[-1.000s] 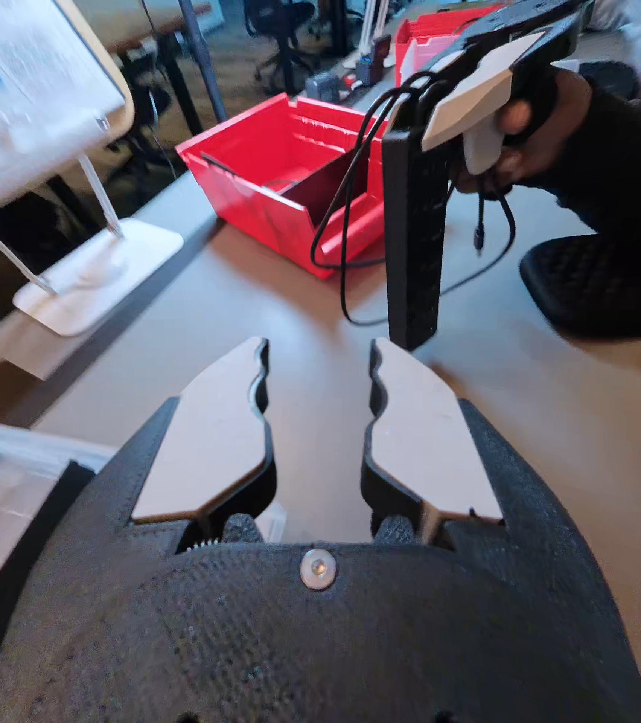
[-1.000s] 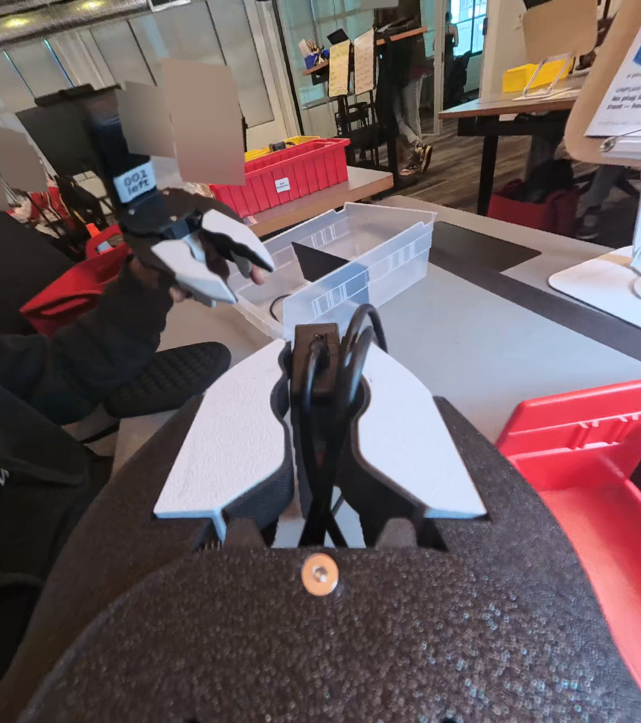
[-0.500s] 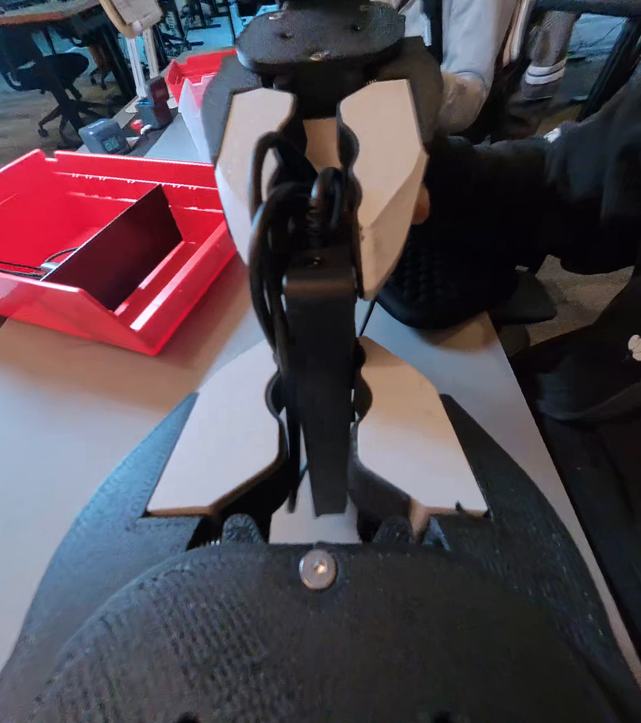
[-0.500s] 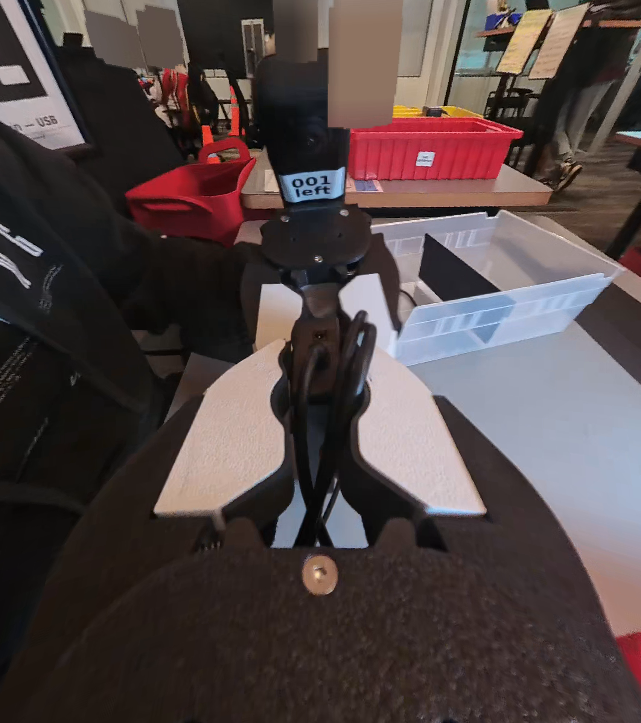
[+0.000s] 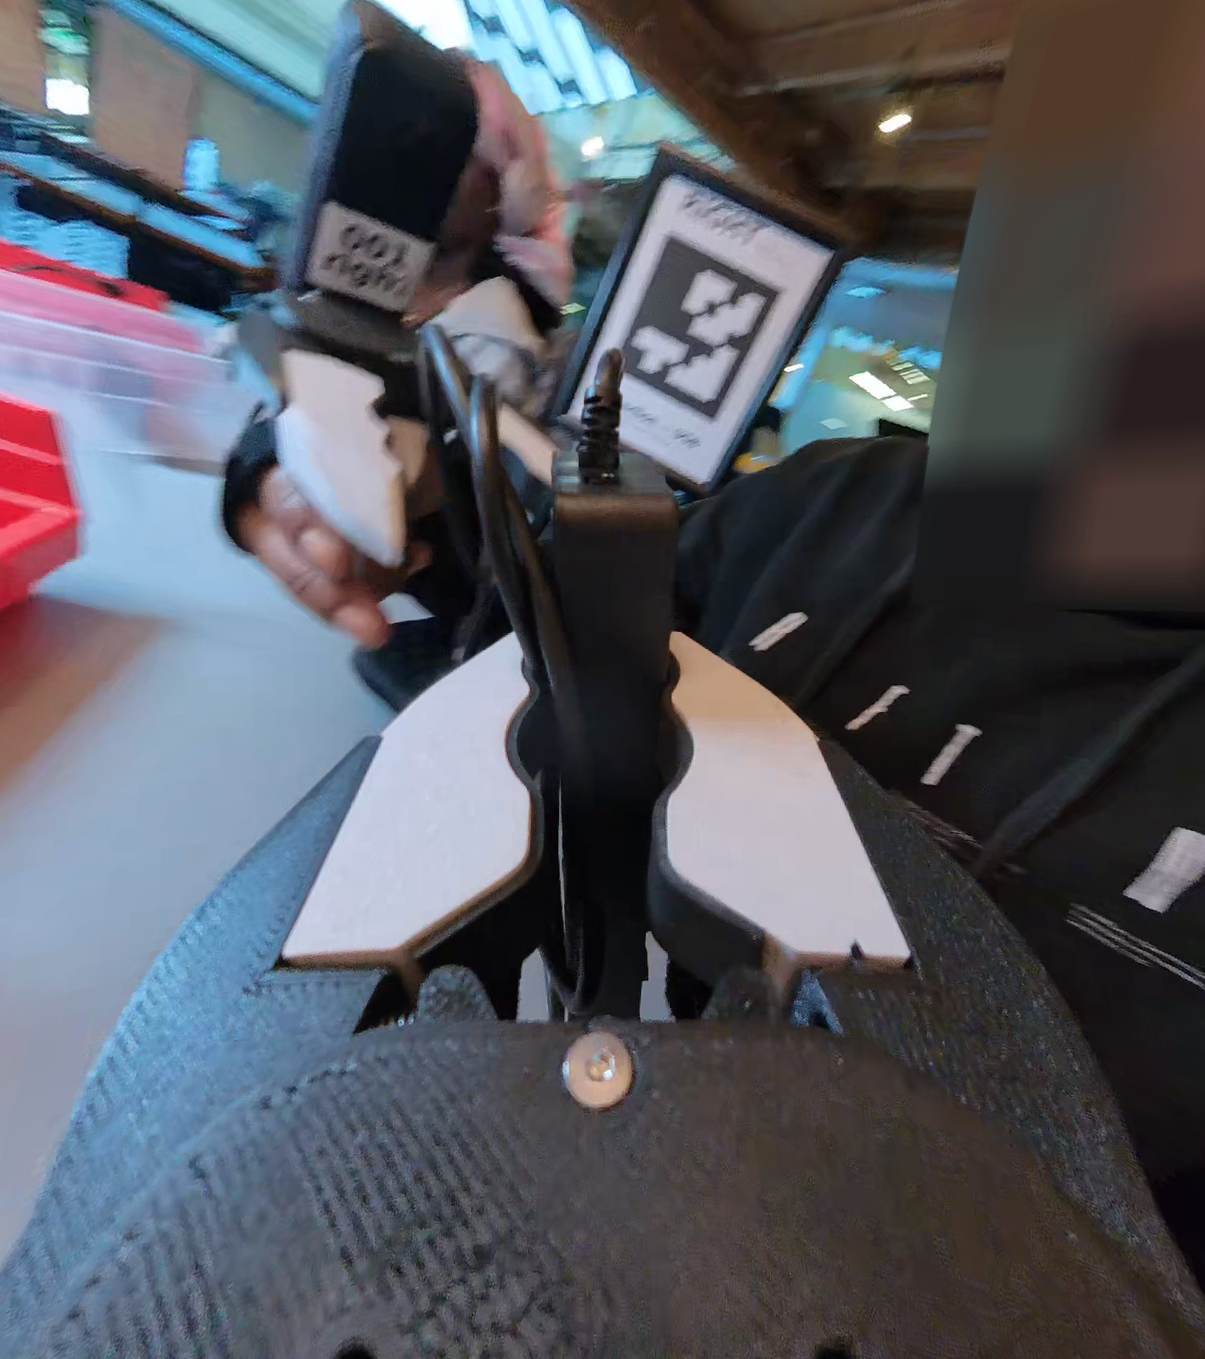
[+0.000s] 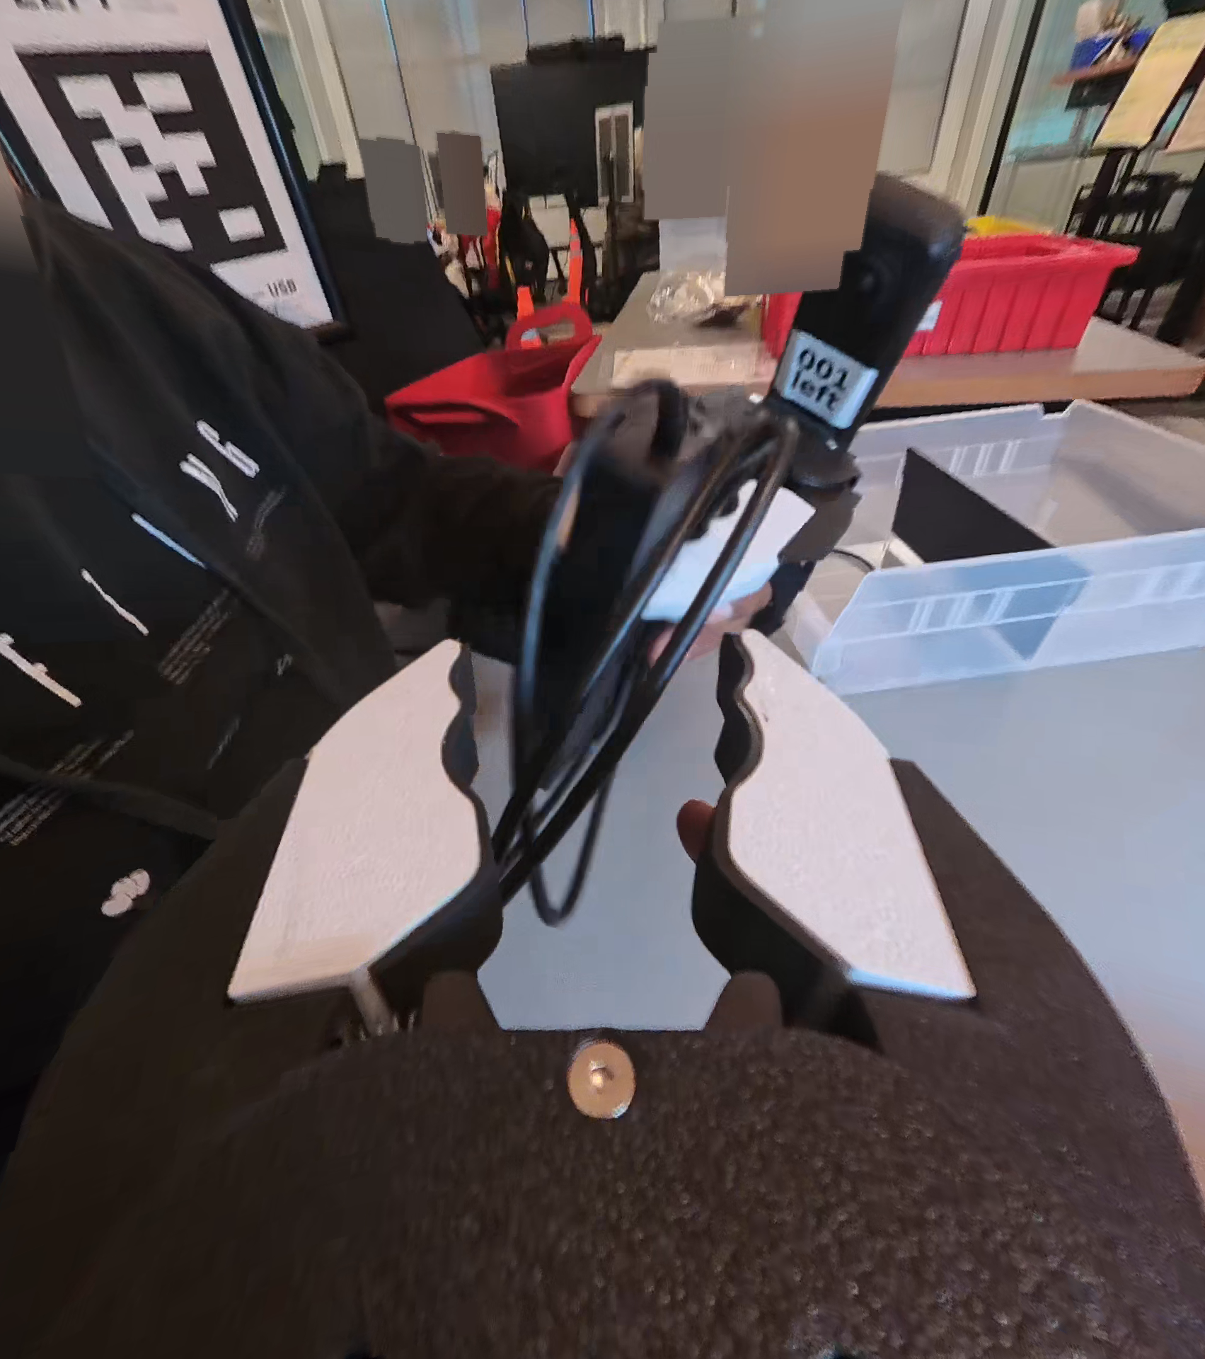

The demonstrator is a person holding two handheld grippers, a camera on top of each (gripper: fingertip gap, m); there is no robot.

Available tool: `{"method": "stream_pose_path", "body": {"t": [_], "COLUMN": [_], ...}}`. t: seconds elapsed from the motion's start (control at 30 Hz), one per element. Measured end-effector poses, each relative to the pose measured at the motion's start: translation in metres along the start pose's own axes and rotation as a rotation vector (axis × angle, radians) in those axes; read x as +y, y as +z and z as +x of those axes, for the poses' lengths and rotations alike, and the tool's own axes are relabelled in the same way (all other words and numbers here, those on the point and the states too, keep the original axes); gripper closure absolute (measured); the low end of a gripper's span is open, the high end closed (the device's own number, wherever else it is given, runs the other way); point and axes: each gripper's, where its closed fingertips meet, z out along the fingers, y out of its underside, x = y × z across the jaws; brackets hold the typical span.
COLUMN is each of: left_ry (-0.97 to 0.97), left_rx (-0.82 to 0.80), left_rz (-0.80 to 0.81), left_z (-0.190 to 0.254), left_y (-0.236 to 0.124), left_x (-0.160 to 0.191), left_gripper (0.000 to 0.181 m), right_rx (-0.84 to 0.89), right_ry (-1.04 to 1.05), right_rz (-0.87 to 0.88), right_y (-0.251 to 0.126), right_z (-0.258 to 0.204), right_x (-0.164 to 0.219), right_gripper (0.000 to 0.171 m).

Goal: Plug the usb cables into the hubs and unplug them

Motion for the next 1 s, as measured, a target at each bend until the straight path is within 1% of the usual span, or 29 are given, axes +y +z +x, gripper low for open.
{"method": "stream_pose_path", "body": {"t": [0.1, 0.2, 0.27, 0.37, 0.43, 0.6, 0.7, 0.8, 0.9, 1.0], "left_ry": [-0.054, -0.106, -0.13, -0.159, -0.171, -0.21, -0.225, -0.255, -0.23, -0.136], "left_rx": [0.14, 0.279, 0.333, 0.374, 0.435, 0.497, 0.469, 0.402, 0.208, -0.083], "left_rz": [-0.009, -0.005, -0.022, -0.052, -0.067, -0.092, -0.139, -0.159, -0.159, -0.123], "left_z": [0.012, 0.025, 0.03, 0.033, 0.04, 0.045, 0.041, 0.032, 0.01, -0.017], "left_y": [0.006, 0.011, 0.012, 0.015, 0.017, 0.022, 0.026, 0.029, 0.025, 0.013], "left_x": [0.006, 0.011, 0.014, 0.019, 0.023, 0.028, 0.037, 0.042, 0.039, 0.024], "left_gripper": [0.154, 0.154, 0.154, 0.154, 0.154, 0.154, 0.153, 0.146, 0.14, 0.135], "right_rx": [0.008, 0.022, 0.024, 0.007, 0.019, -0.03, -0.069, -0.074, -0.001, 0.078], "right_ry": [-0.032, -0.11, -0.157, -0.187, -0.215, -0.2, -0.198, -0.207, -0.217, -0.197], "right_rz": [-0.01, 0.027, 0.055, 0.071, 0.065, 0.057, -0.014, -0.065, -0.087, -0.07], "right_y": [0.019, 0.038, 0.045, 0.056, 0.062, 0.068, 0.068, 0.065, 0.057, 0.041], "right_z": [0.001, -0.004, -0.011, -0.022, -0.024, -0.03, -0.035, -0.036, -0.022, -0.002], "right_x": [0.008, 0.003, -0.003, -0.007, -0.006, -0.003, 0.008, 0.016, 0.019, 0.017], "right_gripper": [0.101, 0.09, 0.086, 0.086, 0.088, 0.088, 0.091, 0.102, 0.105, 0.105]}}
